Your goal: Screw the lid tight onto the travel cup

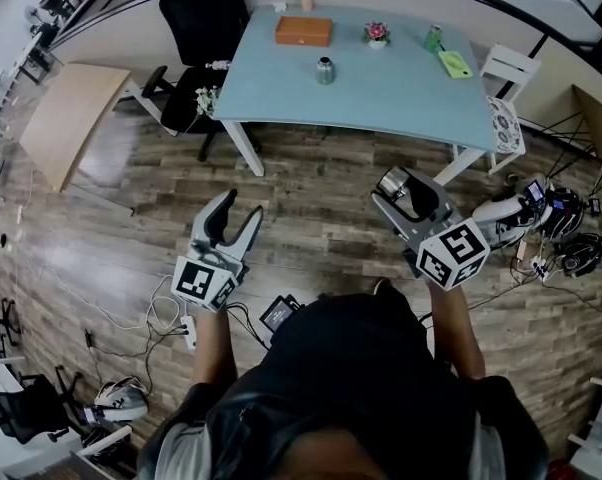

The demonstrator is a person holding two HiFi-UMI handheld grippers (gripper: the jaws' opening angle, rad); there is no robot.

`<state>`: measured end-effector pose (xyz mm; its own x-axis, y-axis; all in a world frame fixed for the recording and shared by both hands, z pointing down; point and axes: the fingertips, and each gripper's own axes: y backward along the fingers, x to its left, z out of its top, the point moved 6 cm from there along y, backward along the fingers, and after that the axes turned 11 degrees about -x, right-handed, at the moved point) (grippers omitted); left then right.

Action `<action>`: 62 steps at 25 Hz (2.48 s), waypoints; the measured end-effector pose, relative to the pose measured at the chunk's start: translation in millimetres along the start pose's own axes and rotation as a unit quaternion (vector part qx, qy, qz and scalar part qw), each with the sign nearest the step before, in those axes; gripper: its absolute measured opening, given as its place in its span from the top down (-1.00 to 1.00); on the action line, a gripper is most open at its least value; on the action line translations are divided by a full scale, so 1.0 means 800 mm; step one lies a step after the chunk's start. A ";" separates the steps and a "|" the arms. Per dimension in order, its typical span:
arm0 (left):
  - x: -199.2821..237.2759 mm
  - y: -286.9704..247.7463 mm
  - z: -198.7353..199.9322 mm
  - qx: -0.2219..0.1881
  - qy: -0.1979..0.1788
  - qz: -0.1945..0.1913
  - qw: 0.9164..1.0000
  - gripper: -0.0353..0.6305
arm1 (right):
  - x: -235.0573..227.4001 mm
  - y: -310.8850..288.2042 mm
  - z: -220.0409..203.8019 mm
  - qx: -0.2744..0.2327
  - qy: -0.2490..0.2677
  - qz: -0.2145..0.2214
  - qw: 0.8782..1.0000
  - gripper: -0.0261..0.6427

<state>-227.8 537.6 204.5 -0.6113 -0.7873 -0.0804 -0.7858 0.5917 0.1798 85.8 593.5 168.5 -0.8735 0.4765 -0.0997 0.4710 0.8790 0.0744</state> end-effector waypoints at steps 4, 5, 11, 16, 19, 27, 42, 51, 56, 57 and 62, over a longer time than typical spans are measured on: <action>0.005 0.000 -0.004 -0.002 0.005 0.003 1.000 0.19 | -0.002 -0.007 0.005 -0.005 -0.016 0.004 1.000 0.13; 0.006 -0.003 -0.003 -0.003 0.005 0.004 1.000 0.19 | -0.006 -0.011 0.005 -0.004 -0.018 0.004 1.000 0.13; 0.014 -0.013 -0.007 0.006 0.004 0.017 1.000 0.19 | -0.031 -0.038 -0.001 0.001 -0.028 0.015 0.999 0.13; 0.025 -0.031 -0.011 0.026 -0.001 0.051 0.998 0.18 | -0.071 -0.071 -0.005 -0.002 -0.037 0.035 0.999 0.13; 0.024 -0.055 -0.009 0.041 0.002 0.064 0.997 0.19 | -0.101 -0.093 -0.005 -0.006 -0.044 0.053 0.998 0.13; 0.025 -0.144 -0.016 0.050 -0.020 0.098 0.994 0.19 | -0.198 -0.147 0.002 -0.015 -0.065 0.103 0.992 0.13; 0.029 -0.267 -0.013 0.067 -0.041 0.124 0.989 0.19 | -0.323 -0.195 0.005 -0.024 -0.092 0.139 0.986 0.13; 0.089 -0.306 -0.039 0.078 -0.006 0.083 0.993 0.18 | -0.337 -0.220 -0.002 -0.020 -0.091 0.094 0.991 0.13; 0.144 -0.363 -0.062 0.063 0.009 0.017 0.998 0.19 | -0.356 -0.233 -0.012 -0.014 -0.085 0.028 0.996 0.13; 0.157 -0.375 -0.067 0.057 0.008 0.004 0.998 0.19 | -0.358 -0.236 -0.013 -0.013 -0.083 0.016 0.996 0.13; 0.216 -0.415 -0.079 0.025 0.009 -0.047 0.999 0.19 | -0.354 -0.270 -0.013 -0.011 -0.074 -0.022 0.997 0.13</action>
<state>-66.3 194.3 193.2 -0.5323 -0.8431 -0.0762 -0.8442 0.5219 0.1225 230.3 268.4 191.3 -0.8652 0.4360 -0.2477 0.4281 0.8994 0.0881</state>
